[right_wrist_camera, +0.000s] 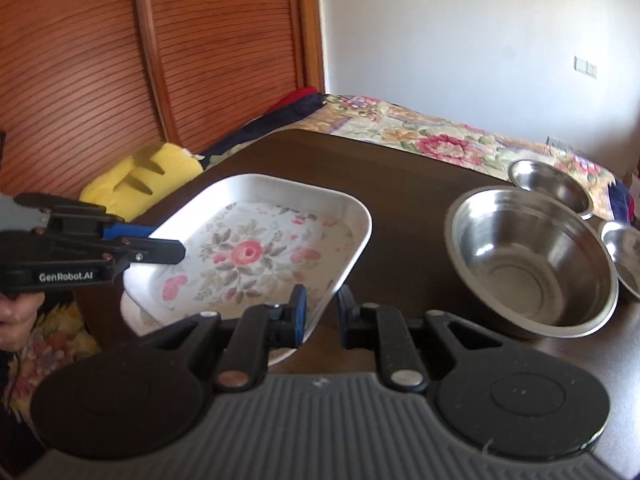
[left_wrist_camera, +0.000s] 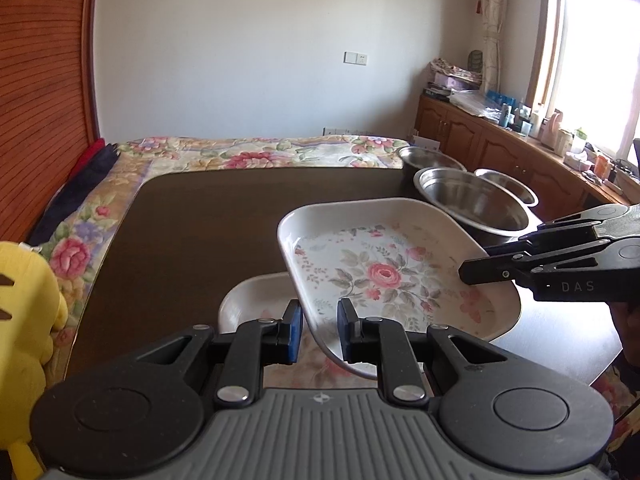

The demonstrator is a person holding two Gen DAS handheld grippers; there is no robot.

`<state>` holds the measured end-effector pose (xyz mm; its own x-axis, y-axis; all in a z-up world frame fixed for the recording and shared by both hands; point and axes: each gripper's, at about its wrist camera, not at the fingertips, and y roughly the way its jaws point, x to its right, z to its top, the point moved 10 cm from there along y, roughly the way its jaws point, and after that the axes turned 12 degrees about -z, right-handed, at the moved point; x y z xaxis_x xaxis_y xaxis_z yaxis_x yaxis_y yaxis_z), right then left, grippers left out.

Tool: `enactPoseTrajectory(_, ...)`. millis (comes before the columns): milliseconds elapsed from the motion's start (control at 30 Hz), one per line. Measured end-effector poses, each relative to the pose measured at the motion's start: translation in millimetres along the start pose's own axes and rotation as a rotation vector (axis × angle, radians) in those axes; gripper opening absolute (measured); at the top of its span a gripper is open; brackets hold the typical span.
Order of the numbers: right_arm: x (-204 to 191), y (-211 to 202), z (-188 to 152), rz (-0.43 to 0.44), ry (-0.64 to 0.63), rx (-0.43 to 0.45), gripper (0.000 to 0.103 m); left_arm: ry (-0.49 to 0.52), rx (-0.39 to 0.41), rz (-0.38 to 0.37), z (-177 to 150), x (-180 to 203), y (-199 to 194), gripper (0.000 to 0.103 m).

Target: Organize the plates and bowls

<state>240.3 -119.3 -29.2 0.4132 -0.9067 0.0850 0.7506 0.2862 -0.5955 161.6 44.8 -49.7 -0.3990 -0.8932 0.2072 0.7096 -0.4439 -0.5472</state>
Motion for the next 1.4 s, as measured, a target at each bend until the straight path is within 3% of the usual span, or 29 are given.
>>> enactPoseTrajectory(433, -17, 6, -8, 0.044, -0.001, -0.005, 0.018, -0.019, -0.012, 0.033, -19, -17, -11, 0.020)
enactPoseTrajectory(1400, -25, 12, -12, 0.045, 0.016, 0.004, 0.020, -0.052, -0.025, 0.032, -29, -23, -6, 0.024)
